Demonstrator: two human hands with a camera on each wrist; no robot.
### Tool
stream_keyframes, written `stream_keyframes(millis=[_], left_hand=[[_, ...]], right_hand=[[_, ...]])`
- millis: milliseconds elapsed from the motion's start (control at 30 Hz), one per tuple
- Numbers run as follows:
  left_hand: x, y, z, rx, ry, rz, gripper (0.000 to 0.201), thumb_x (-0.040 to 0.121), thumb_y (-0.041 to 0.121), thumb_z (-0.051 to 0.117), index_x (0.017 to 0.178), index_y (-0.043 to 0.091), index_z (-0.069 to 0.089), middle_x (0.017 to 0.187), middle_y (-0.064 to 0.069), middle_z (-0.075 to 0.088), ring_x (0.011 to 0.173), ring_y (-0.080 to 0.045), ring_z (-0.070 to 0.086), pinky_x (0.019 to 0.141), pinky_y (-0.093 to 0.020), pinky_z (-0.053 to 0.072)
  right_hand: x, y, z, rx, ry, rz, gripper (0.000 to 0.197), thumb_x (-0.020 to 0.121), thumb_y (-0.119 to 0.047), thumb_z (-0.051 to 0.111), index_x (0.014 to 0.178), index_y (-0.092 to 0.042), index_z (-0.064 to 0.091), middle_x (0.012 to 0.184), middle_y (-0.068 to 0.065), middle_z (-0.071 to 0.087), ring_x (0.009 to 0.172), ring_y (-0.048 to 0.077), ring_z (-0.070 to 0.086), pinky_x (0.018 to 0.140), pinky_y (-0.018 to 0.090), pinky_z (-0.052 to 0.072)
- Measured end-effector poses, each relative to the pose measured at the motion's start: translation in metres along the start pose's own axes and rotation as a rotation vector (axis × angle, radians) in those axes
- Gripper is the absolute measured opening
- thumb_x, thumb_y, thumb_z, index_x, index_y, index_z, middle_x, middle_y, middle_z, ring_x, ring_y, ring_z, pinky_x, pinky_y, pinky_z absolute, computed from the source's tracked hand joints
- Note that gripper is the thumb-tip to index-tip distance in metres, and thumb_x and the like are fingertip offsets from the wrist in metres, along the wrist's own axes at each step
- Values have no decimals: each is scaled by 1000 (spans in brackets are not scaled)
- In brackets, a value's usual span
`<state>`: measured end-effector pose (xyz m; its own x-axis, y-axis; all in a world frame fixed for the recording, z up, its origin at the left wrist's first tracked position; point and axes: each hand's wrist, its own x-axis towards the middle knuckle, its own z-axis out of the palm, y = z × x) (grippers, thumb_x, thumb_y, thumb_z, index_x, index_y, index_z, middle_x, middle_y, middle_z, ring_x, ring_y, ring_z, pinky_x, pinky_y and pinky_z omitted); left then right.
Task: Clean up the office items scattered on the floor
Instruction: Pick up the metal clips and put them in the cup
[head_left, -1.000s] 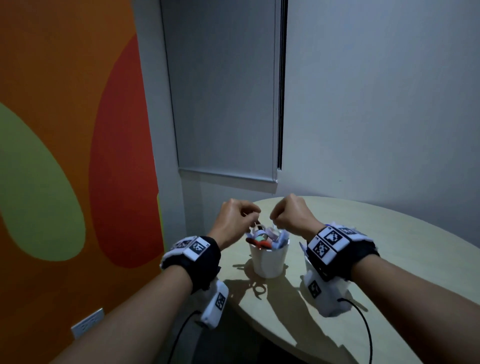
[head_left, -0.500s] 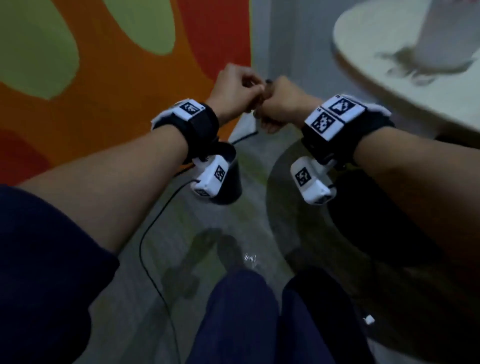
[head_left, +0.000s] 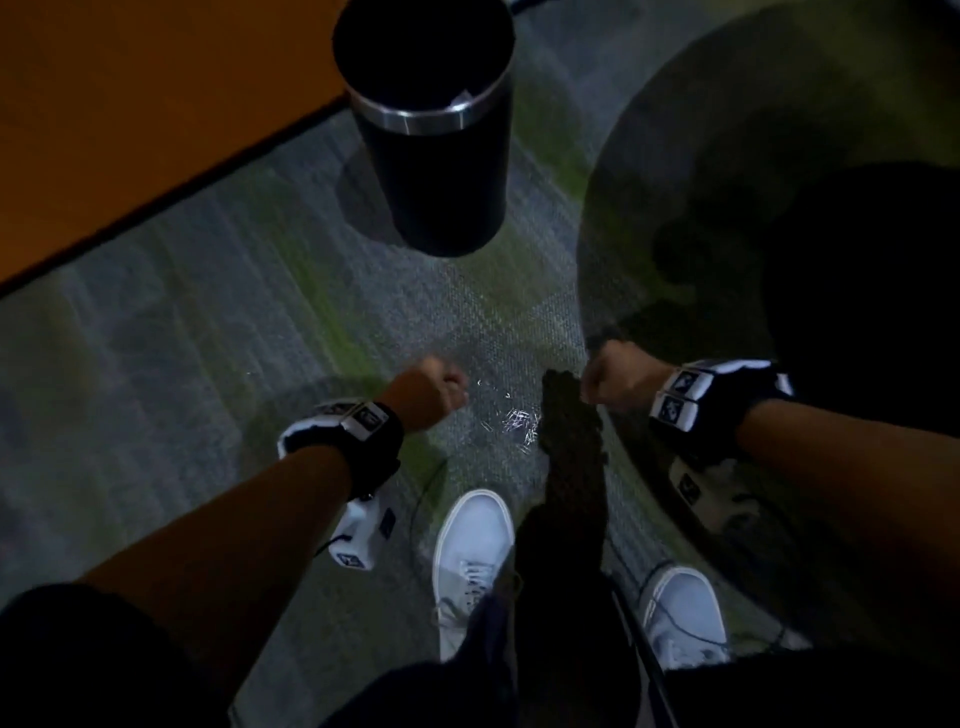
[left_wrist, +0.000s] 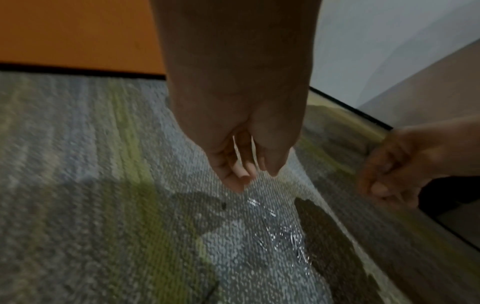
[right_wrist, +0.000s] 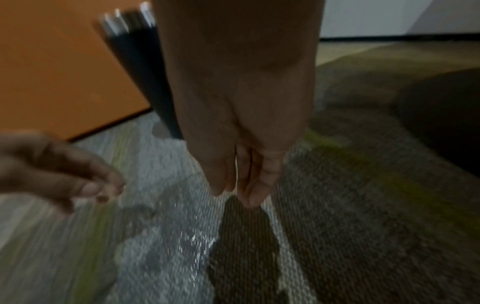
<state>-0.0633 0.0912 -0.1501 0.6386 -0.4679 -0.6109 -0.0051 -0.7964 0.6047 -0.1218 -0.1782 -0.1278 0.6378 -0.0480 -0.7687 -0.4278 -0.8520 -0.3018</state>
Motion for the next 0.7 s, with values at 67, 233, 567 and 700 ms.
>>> stream_keyframes(millis=[67,233,567,700], left_hand=[[25,-15,23,54,5,-6,29,83,10,68,108,-5,66,93,-23,66,87,-28,66,79,-31,50],[56,-25,59,257,75,10,51,89,13,61,139,7,47,138,-19,43,127,-36,40,106,-42,39],[49,-40,105,227,113,232,30,104,26,34,97,21,63,99,-3,61,85,-10,61,78,-24,51],[55,-69,115,101,200,197,35,94,24,46,76,15,74,78,-5,60,56,-12,58,53,-24,46]], right_hand=[[24,-1,23,-51,-4,-88,18,76,-14,74,93,-9,76,94,11,74,93,26,69,78,28,53],[70,-13,68,-122,72,-286,48,82,-22,71,128,-17,61,124,10,61,117,29,56,98,33,47],[87,1,112,-271,139,-552,59,74,-6,67,132,-14,55,124,5,48,114,25,42,89,38,47],[81,24,117,-114,210,-542,49,76,-1,62,123,-15,64,118,5,57,110,25,49,93,34,44]])
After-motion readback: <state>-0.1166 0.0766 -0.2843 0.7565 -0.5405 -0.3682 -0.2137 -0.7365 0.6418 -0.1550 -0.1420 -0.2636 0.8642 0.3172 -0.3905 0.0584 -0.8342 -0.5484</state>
